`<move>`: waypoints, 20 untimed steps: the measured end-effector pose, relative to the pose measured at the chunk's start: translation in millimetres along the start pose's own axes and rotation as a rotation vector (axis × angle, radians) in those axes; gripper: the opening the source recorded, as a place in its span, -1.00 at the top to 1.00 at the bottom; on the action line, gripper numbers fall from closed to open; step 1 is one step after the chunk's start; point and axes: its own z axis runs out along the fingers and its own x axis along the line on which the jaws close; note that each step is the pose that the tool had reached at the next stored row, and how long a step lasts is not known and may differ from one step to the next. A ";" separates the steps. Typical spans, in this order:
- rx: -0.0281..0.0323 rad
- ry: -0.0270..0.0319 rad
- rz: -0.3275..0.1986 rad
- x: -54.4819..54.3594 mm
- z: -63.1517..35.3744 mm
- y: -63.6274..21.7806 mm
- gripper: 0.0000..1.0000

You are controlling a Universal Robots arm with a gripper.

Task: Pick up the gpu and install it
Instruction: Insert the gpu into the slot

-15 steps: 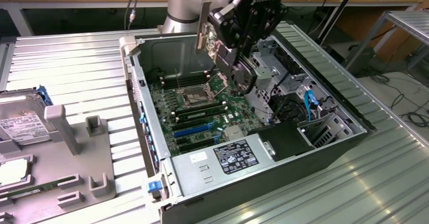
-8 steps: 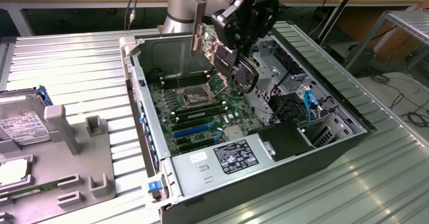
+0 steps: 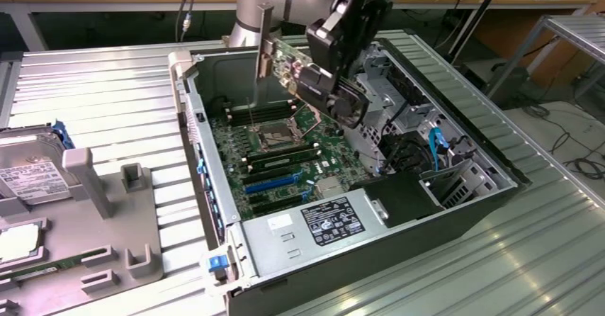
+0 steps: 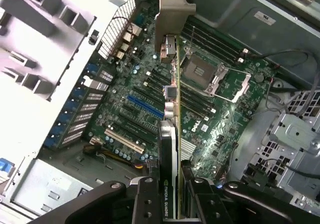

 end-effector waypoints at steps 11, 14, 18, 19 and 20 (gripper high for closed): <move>-0.0059 0.0115 -0.291 0.0 0.0 0.0 0.46; -0.0076 0.0147 -0.372 0.0 0.1 0.0 0.46; -0.0097 0.0190 -0.480 0.0 0.0 0.0 0.46; -0.0101 0.0196 -0.497 0.0 0.1 0.0 0.46; -0.0106 0.0207 -0.524 0.0 0.0 0.0 0.46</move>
